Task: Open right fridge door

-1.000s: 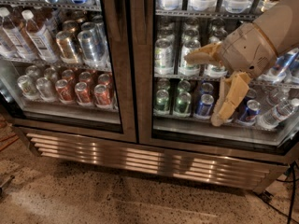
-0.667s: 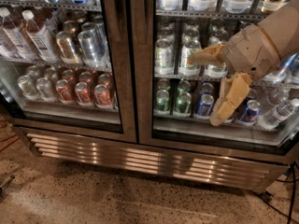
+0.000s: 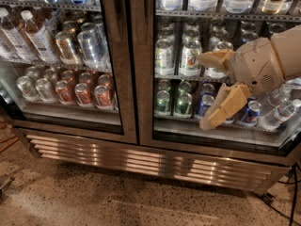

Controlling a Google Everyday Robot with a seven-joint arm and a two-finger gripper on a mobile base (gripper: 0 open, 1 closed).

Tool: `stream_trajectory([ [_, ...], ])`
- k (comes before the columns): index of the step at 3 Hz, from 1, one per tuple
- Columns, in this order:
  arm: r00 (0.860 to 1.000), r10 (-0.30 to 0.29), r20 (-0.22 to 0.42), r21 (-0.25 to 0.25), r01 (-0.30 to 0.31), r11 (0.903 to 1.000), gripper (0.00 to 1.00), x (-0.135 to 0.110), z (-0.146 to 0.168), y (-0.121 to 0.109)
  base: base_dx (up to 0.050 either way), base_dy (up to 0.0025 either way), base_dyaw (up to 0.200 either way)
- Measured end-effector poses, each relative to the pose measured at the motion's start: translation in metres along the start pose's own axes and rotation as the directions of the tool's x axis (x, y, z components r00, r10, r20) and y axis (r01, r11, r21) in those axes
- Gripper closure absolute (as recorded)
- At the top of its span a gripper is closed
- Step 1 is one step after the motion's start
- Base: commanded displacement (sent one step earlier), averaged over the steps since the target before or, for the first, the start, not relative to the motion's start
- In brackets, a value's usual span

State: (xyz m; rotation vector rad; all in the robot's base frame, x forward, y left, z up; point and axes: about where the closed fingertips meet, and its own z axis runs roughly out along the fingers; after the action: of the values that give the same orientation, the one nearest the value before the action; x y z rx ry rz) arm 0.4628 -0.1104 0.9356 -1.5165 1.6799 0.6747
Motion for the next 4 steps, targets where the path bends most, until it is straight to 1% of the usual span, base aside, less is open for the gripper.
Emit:
stream_trajectory([
  [1, 1.0, 0.0, 0.001, 0.0, 0.0, 1.0, 0.0, 0.0, 0.0, 0.0, 0.0, 0.0, 0.0],
  [2, 0.999, -0.014, 0.037, 0.019, 0.013, 0.9997, 0.0, -0.015, -0.011, 0.0, 0.0, 0.0, 0.0],
  [3, 0.996, -0.063, 0.065, 0.067, 0.058, 0.9961, 0.0, -0.044, -0.035, 0.008, 0.0, 0.0, 0.0],
  [4, 0.996, -0.063, 0.066, 0.067, 0.058, 0.9961, 0.0, -0.044, -0.035, 0.008, 0.0, 0.0, 0.0],
])
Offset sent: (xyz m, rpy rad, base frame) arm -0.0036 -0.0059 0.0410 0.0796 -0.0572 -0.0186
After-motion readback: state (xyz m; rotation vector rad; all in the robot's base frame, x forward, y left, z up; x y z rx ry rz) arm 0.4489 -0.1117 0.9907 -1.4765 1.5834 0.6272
